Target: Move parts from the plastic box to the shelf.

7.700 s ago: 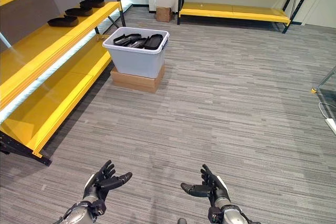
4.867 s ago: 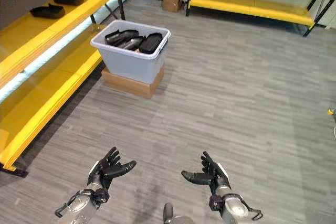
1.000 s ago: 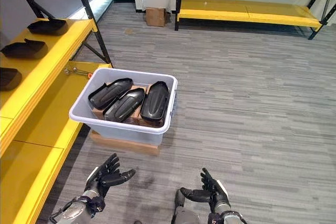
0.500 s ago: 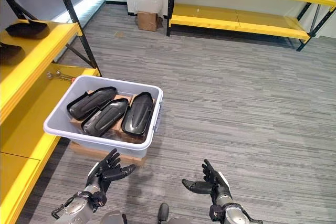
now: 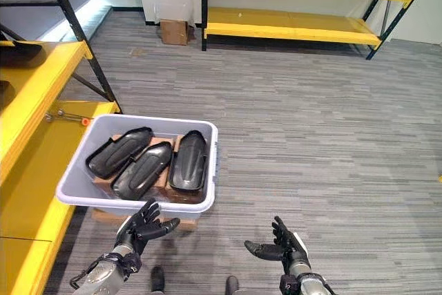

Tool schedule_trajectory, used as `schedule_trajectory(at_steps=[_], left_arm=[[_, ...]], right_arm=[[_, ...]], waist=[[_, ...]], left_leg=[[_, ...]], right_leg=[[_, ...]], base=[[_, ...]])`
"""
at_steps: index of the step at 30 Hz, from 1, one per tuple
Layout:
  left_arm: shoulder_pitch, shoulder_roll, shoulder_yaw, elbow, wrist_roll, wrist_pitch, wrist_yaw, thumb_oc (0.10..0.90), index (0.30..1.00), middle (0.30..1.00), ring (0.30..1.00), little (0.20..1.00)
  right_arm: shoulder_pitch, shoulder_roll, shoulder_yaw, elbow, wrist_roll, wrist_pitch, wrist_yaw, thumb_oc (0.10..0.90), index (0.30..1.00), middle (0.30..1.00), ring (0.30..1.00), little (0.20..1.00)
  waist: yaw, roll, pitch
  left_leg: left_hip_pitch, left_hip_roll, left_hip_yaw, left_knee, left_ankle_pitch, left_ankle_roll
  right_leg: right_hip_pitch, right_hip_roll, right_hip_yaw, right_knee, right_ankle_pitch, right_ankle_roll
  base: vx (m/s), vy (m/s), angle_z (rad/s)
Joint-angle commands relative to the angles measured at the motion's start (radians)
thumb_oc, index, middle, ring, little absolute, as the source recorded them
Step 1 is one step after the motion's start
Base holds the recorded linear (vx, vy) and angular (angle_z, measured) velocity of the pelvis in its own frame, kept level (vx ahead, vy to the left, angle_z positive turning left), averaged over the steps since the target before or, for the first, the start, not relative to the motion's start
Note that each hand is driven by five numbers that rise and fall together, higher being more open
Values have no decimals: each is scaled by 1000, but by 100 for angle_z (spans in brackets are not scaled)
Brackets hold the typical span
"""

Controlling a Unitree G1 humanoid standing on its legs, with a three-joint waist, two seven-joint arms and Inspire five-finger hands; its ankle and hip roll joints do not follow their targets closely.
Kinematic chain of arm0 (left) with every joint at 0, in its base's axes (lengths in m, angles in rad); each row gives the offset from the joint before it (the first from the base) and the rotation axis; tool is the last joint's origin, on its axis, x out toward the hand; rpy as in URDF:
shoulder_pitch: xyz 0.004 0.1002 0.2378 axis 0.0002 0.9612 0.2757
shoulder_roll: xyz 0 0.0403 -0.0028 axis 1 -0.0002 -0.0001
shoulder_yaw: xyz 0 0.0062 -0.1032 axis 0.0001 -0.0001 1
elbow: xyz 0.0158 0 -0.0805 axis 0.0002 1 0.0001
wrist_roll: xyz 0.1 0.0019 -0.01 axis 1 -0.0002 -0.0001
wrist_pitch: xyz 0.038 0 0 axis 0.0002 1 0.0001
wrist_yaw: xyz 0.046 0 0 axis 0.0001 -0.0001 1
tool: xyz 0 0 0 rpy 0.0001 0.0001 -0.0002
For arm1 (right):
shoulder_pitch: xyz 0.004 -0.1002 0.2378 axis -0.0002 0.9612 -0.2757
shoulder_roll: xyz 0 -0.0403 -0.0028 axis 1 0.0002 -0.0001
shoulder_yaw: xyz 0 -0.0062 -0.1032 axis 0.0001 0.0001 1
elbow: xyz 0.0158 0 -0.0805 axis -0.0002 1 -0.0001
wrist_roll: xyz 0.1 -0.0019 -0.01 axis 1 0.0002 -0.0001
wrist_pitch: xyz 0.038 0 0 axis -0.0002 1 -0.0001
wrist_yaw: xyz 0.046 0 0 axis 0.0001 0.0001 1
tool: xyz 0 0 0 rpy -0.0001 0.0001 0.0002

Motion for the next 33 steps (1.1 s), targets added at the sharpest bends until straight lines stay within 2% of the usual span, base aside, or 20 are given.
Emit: schedule_trajectory(at_steps=[1,6,9,24,33], left_arm=[[-42,44,33,-94,22,-89,-21,900,1000,1000,1000,1000],[-51,58,25,-90,31,-89,-12,900,1000,1000,1000,1000],[-48,56,27,-90,27,-87,-10,900,1000,1000,1000,1000],[-26,46,50,-102,19,-82,-15,900,1000,1000,1000,1000],[-24,59,68,-111,6,-93,-4,900,1000,1000,1000,1000]], right_arm=[[-65,-29,-6,-91,-21,-57,18,900,1000,1000,1000,1000],[-65,-4,1,-89,-14,-52,18,900,1000,1000,1000,1000],[-63,3,6,-91,-14,-50,16,900,1000,1000,1000,1000],[-76,-19,15,-135,-52,-64,9,900,1000,1000,1000,1000],[-85,-23,-3,-147,-38,-76,-2,900,1000,1000,1000,1000]], waist=[[32,-27,-47],[22,-31,-62],[21,-34,-70],[27,-56,-75],[40,-74,-59]], left_leg=[[23,50,42,2,-78,-3],[35,3,72,-4,-111,28],[42,-8,79,-4,-122,36],[51,29,74,-4,-110,10],[-12,17,52,26,-109,12]], right_leg=[[10,-90,3,55,-70,66],[-14,-139,0,81,-35,102],[-16,-148,-4,85,-30,112],[32,-112,-52,34,-44,98],[22,-125,-78,18,-9,109]], base=[[75,347,-37],[40,156,-21],[43,69,-9],[30,-25,0],[16,11,9]])
